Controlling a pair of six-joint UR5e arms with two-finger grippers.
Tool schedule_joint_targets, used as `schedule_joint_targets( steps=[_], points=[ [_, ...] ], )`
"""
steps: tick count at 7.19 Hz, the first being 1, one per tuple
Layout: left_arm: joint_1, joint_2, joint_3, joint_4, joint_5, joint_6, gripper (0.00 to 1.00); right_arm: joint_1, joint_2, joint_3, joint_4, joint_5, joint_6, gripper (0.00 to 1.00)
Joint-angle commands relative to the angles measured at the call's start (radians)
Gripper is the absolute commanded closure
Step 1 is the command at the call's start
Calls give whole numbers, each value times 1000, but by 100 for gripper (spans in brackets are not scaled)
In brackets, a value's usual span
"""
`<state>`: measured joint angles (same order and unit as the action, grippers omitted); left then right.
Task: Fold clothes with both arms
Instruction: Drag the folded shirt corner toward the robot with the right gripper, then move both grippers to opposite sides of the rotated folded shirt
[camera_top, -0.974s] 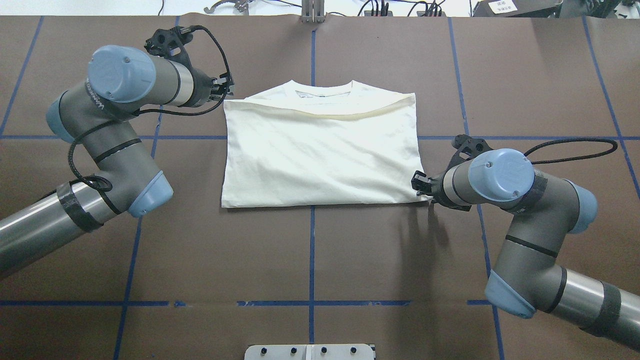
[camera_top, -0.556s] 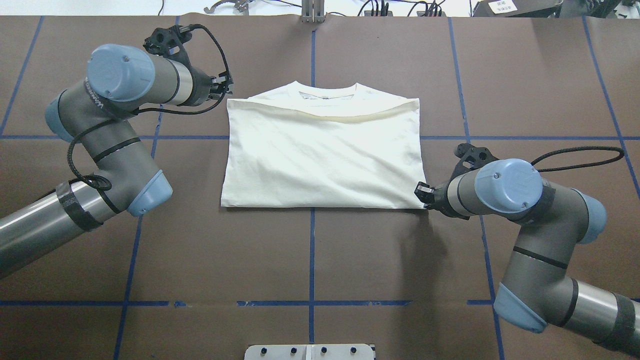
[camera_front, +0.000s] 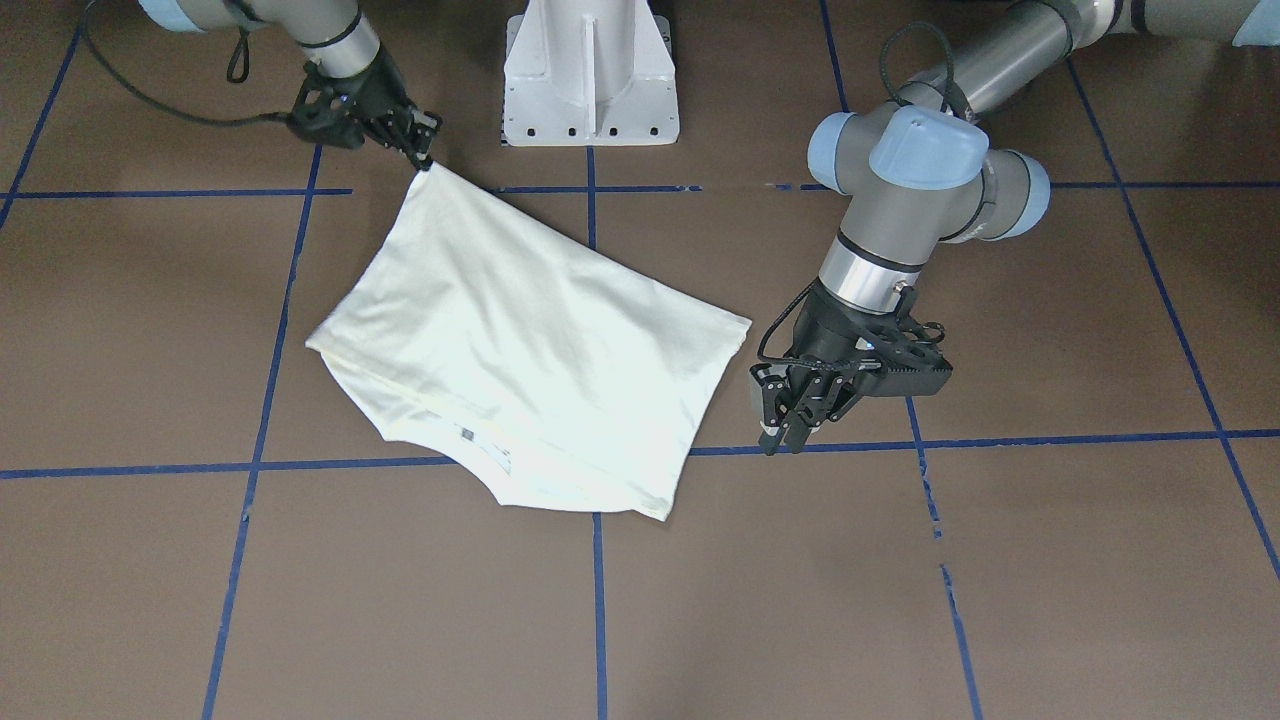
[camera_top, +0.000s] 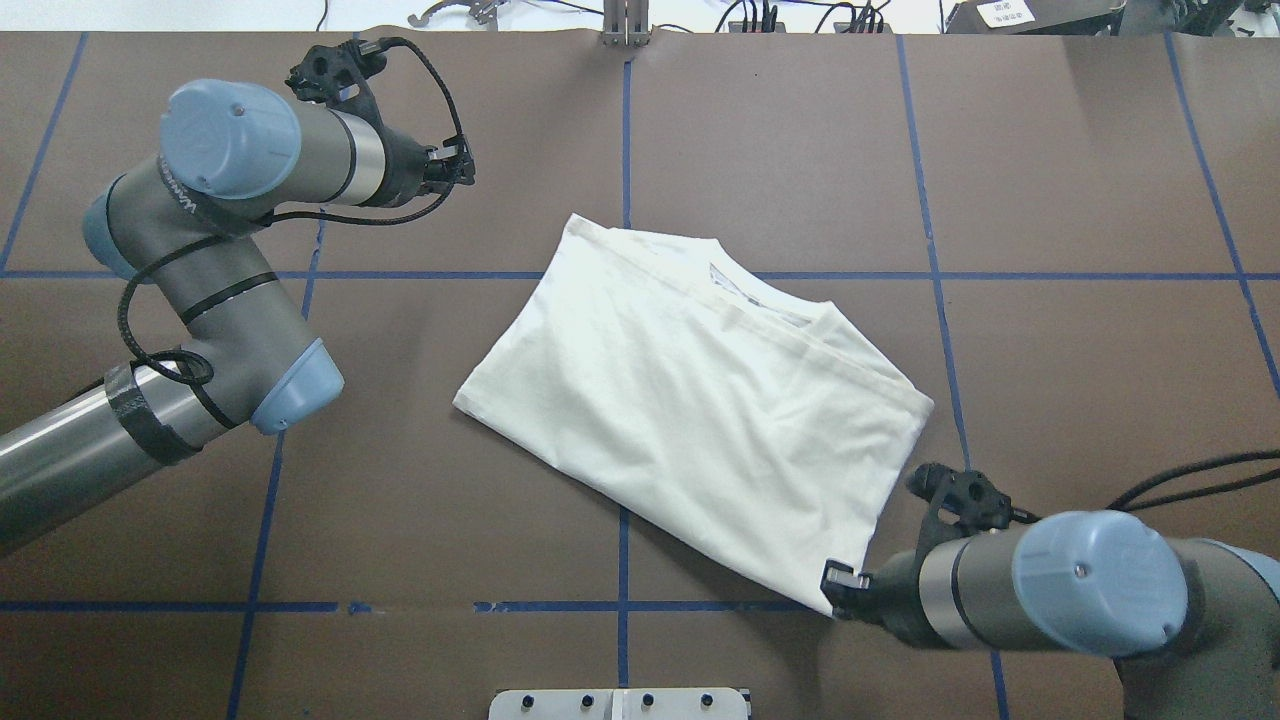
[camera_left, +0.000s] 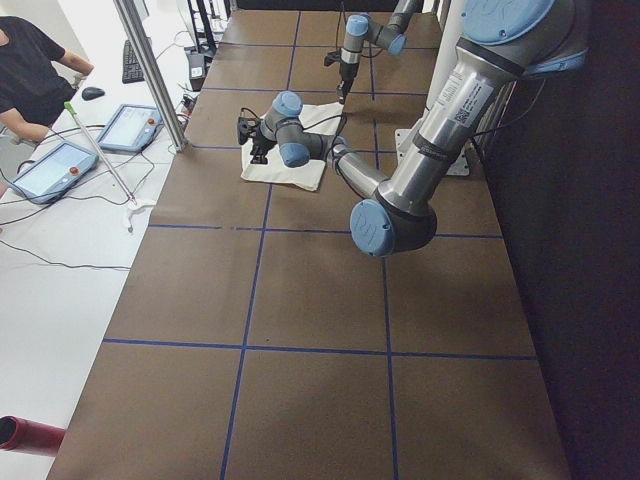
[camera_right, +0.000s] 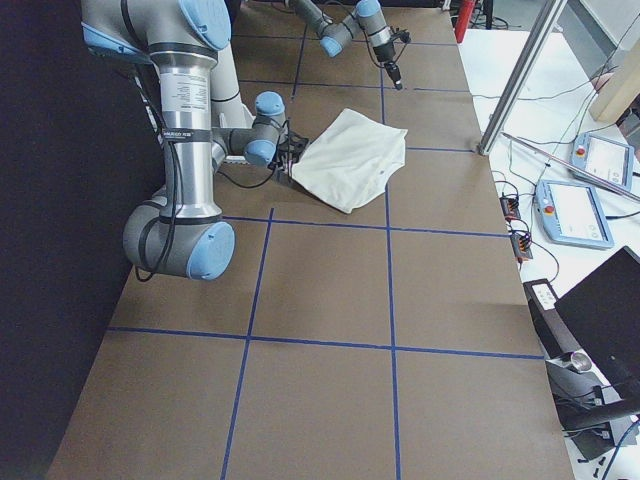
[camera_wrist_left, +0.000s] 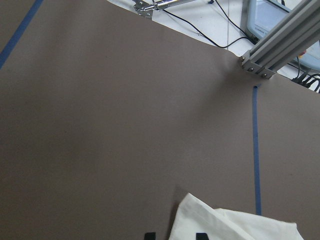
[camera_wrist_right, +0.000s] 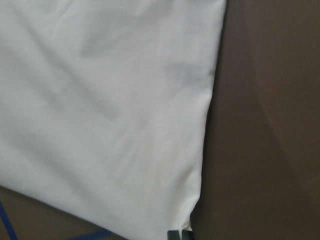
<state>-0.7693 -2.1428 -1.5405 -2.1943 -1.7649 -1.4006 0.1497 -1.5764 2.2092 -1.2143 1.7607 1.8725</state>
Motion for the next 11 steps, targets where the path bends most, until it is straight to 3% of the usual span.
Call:
schedule_joint_targets(
  steps=[1, 4, 5, 8, 9, 10, 11],
  points=[
    [8, 1, -12, -1, -74, -3, 62, -134, -19, 47, 1, -35, 92, 1],
    [79, 26, -64, 19, -138, -219, 56, -14, -19, 87, 1, -72, 93, 0],
    [131, 70, -108, 54, -134, -275, 40, 63, -17, 80, 1, -72, 88, 0],
    [142, 133, -181, 82, -139, -282, 38, 190, -19, 75, -2, -70, 79, 0],
    [150, 144, -232, 132, -142, -284, 38, 215, -13, 61, -1, -70, 60, 0],
    [215, 124, -236, 251, -136, -297, 39, 255, 25, 40, -2, -67, 19, 0],
    [235, 130, -225, 271, -134, -299, 39, 293, 30, 11, -2, -63, -12, 0]
  ],
)
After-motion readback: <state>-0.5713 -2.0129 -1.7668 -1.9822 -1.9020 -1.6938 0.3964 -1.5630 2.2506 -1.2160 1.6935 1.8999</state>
